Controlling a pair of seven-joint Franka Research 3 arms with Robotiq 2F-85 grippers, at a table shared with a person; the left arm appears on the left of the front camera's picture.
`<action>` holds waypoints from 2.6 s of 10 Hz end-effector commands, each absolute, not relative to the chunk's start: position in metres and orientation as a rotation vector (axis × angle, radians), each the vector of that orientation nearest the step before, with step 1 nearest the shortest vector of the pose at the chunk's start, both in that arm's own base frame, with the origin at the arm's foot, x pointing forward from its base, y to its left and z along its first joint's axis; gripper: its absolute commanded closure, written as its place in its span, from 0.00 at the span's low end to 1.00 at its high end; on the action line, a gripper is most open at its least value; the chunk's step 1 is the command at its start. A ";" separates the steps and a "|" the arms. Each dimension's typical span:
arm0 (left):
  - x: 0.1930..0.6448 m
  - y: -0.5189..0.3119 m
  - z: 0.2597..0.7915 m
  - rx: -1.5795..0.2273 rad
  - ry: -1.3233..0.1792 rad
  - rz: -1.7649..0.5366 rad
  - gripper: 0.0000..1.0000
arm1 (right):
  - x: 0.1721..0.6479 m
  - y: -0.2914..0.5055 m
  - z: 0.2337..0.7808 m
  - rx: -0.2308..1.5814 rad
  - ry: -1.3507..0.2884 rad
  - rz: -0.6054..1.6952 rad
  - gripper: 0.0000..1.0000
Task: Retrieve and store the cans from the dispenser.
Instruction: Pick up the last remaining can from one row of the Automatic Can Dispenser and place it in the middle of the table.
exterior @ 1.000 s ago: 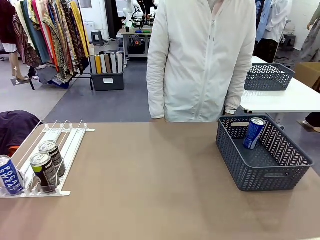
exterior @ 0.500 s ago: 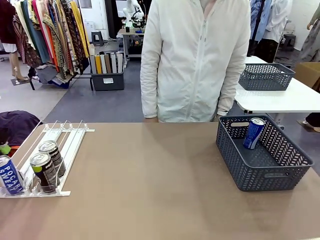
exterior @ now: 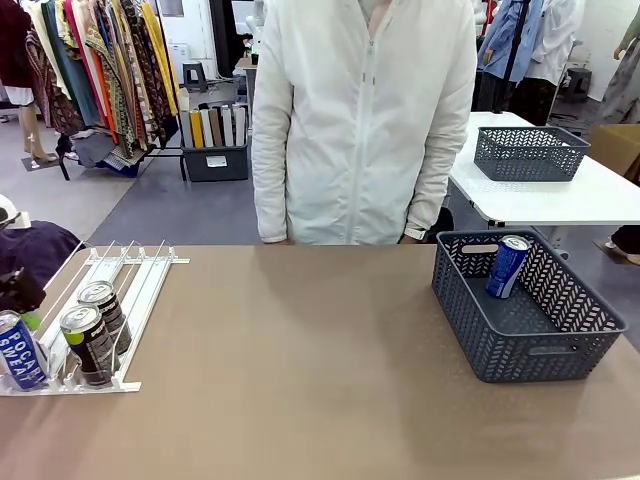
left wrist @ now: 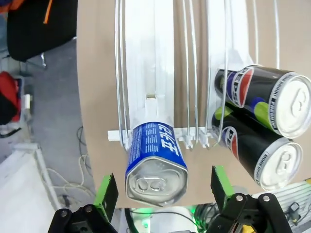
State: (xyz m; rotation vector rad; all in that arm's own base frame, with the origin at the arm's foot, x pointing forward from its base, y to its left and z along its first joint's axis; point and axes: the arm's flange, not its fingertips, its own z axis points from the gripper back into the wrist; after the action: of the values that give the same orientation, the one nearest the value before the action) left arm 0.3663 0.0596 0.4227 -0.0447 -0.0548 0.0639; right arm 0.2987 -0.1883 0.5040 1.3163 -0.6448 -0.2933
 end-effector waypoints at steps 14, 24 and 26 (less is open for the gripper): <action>0.368 0.065 0.402 -0.058 -0.018 0.087 1.00 | 0.302 -0.188 0.507 1.330 -0.670 -0.282 0.00; 0.295 0.080 0.591 -0.123 -0.361 -0.021 1.00 | 0.302 -0.188 0.507 1.330 -0.670 -0.282 0.00; 0.296 0.095 0.574 -0.170 -0.361 0.057 1.00 | 0.302 -0.188 0.507 1.330 -0.670 -0.282 0.00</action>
State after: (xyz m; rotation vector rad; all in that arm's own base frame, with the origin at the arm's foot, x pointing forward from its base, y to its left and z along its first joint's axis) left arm 0.2907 0.0899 0.5892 -0.1230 -0.3408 0.0254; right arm 0.2988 -0.1883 0.5038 1.3164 -0.6442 -0.2936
